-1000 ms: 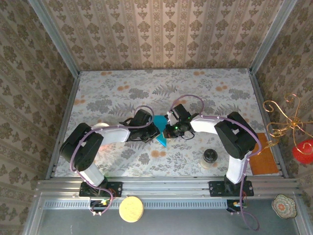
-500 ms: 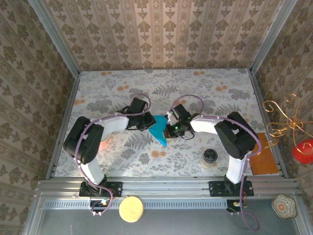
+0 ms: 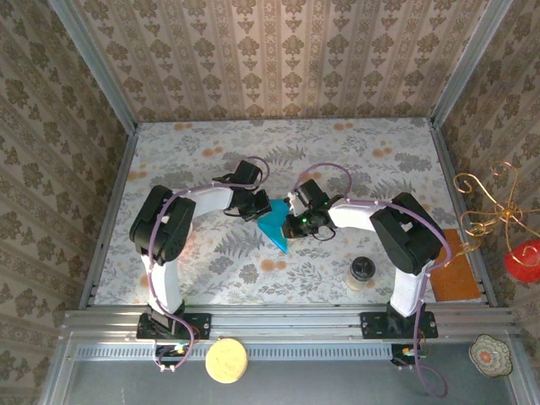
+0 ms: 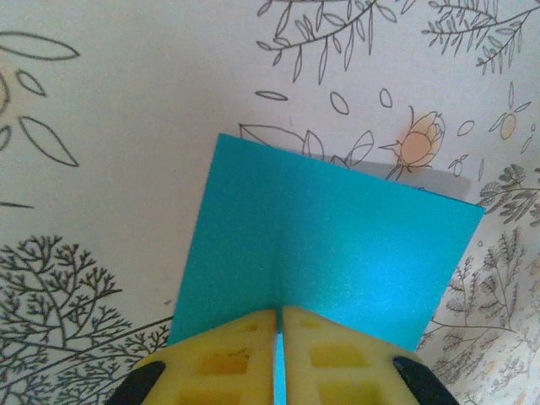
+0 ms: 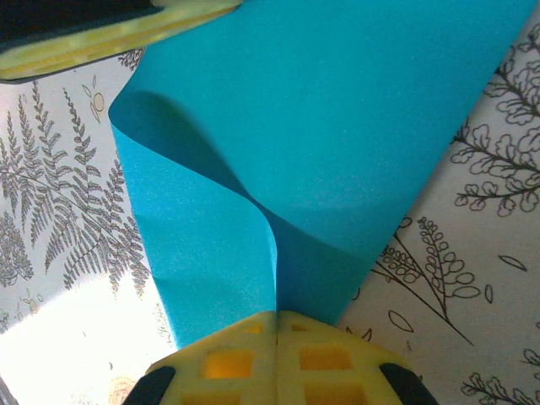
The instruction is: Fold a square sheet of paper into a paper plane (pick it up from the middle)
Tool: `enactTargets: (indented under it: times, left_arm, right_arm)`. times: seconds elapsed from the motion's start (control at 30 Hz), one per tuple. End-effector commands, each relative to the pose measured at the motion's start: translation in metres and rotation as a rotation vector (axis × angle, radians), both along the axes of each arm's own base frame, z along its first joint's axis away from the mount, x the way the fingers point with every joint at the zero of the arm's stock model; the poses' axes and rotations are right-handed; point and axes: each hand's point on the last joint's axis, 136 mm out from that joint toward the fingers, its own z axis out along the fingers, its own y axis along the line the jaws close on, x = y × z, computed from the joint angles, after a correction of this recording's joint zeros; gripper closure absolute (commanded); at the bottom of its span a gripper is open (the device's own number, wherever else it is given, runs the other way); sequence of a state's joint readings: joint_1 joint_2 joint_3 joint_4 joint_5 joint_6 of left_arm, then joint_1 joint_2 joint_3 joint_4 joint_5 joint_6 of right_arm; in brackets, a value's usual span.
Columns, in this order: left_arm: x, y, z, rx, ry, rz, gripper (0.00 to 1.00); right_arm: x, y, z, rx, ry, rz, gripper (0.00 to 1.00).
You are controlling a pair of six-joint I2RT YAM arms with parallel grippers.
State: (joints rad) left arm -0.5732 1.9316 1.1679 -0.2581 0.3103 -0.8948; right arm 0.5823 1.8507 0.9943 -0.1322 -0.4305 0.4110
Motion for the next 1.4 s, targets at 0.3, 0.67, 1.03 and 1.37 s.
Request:
enactTargets:
  times: [0.3,0.67,1.03,1.37]
  left_arm:
    - [-0.02,0.015,-0.025,0.078,0.096,-0.03,0.88]
    - [-0.003,0.005,0.019,0.017,-0.016,-0.044,0.87]
    - [-0.039,-0.003,0.051,-0.049,-0.108,0.034,0.81]
    - [-0.069,-0.017,0.018,-0.079,-0.016,0.033,0.87]
  right_arm:
    - [0.007,-0.003,-0.001,-0.038,-0.028,0.002,0.95]
    - [-0.001,-0.01,-0.016,-0.08,0.021,0.009,0.95]
    - [-0.002,-0.013,-0.023,-0.106,0.041,0.008,0.95]
    - [-0.003,-0.015,-0.028,-0.121,0.053,0.004,0.95]
